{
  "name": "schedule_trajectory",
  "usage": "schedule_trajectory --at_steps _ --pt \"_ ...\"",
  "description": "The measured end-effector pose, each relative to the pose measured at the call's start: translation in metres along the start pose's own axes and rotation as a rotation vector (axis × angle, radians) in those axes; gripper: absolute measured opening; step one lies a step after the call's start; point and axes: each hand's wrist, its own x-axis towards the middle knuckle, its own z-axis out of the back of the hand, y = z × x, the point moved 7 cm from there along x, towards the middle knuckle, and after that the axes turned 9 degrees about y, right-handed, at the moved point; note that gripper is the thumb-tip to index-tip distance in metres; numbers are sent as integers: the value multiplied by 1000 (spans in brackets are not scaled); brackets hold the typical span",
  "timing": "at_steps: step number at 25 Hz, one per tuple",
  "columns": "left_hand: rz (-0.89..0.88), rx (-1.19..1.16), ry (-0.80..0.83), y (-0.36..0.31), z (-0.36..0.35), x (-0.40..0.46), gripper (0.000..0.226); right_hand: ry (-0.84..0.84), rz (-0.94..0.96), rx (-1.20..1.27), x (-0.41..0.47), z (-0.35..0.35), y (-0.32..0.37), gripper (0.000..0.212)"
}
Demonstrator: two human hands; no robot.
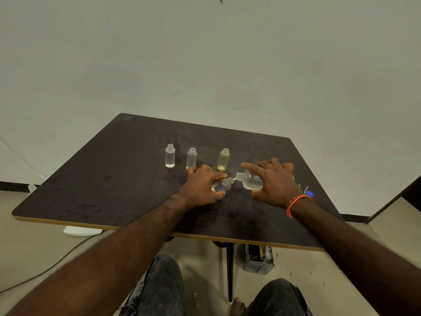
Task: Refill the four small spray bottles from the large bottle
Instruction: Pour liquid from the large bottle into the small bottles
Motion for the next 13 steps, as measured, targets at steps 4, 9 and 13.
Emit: schedule_trajectory --at_steps 4,9,13 --pt "1 -10 -5 1 0 0 61 -2 1 -18 0 2 1 85" --pt "5 -5 4 2 0 0 61 6 6 -28 0 4 1 84" --pt "2 -1 -6 3 -1 0 61 -2 7 -38 1 5 1 84"
